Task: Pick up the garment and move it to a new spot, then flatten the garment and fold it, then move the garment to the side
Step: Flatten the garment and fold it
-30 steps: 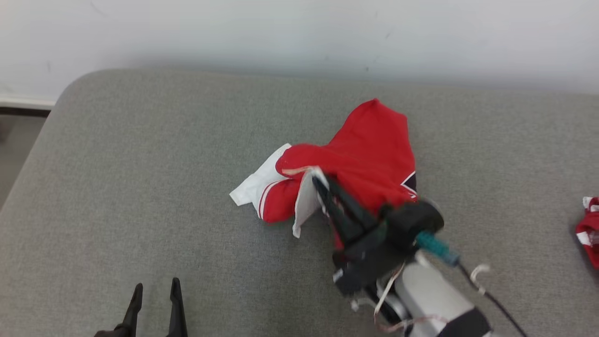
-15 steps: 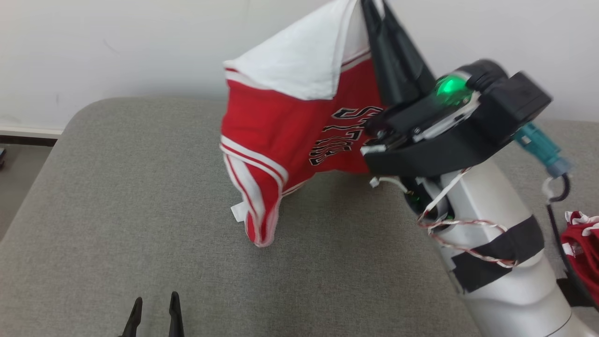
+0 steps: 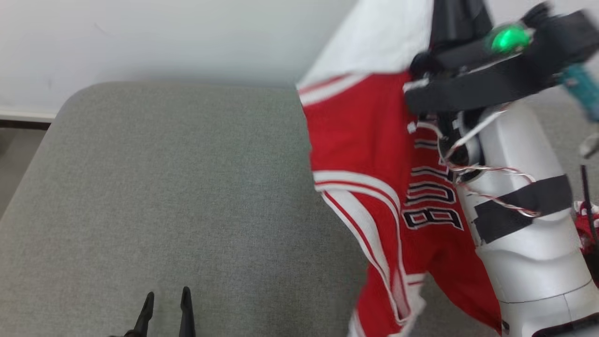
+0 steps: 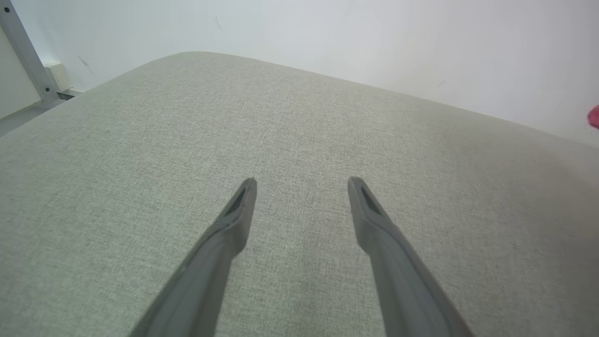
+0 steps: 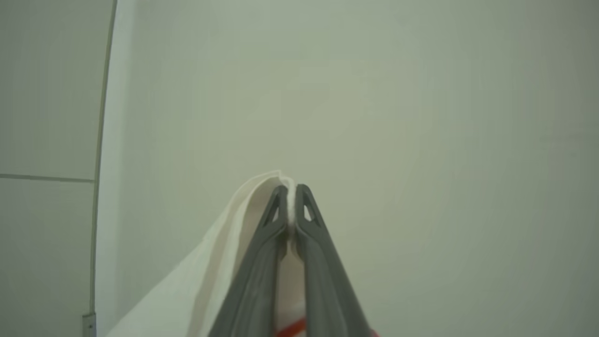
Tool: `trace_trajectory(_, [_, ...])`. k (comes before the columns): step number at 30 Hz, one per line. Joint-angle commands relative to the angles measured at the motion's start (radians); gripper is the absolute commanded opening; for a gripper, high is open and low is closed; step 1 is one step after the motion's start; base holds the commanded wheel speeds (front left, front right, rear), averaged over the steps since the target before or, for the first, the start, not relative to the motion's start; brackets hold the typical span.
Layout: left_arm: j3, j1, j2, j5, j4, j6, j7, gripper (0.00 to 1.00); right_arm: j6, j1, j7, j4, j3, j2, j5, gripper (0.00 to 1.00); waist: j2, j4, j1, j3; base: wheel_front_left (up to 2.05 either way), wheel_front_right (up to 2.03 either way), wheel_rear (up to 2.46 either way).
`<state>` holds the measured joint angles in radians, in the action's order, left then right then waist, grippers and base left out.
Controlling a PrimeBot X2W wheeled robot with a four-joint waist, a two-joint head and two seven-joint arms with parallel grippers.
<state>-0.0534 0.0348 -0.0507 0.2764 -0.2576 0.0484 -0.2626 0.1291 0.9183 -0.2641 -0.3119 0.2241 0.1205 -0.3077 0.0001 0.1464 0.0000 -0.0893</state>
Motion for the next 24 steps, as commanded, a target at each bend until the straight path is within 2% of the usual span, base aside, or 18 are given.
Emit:
trace_trajectory(1, [-0.002,-0.013,0.0,0.004,-0.003,-0.002,-0.003,1.0,0.003,-0.011,0.0,-0.019,0.009,0.007,0.019,0.0,-0.0001,0.01,0.0,-0.016,0.0,0.0,0.0])
trace_trajectory(5, [-0.03,-0.036,0.001,0.009,-0.004,-0.003,-0.003,1.0,0.003,-0.043,0.002,-0.248,0.024,0.039,0.08,0.0,-0.0001,0.032,0.0,-0.04,0.0,0.0,0.0])
trace_trajectory(6, [-0.035,-0.039,0.0,0.01,-0.004,-0.006,-0.003,1.0,0.002,-0.048,0.001,-0.306,0.015,0.039,0.087,0.27,-0.0001,0.035,0.0,-0.042,0.0,0.0,0.0])
trace_trajectory(7, [-0.041,-0.041,0.0,0.012,-0.003,-0.008,-0.003,1.0,0.002,-0.046,0.001,-0.354,0.008,0.045,0.104,0.4,-0.0001,0.038,0.0,-0.044,0.0,0.0,0.0])
trace_trajectory(8, [-0.047,-0.044,0.001,0.013,-0.001,-0.011,-0.003,1.0,0.002,-0.043,0.0,-0.382,-0.001,0.044,0.106,1.0,-0.0001,0.04,0.0,-0.046,0.0,0.0,0.0])
trace_trajectory(13, [-0.046,-0.046,0.001,0.006,0.009,-0.009,-0.003,1.0,0.002,-0.104,0.0,-0.406,-0.039,0.048,0.114,1.0,-0.0001,0.026,0.0,-0.044,0.0,0.0,0.0])
trace_trajectory(24, [-0.069,-0.063,0.001,0.006,0.03,0.013,-0.003,1.0,0.002,-0.367,0.0,-0.229,-0.07,0.05,0.091,1.0,-0.0001,-0.085,0.0,-0.016,0.0,0.0,0.0])
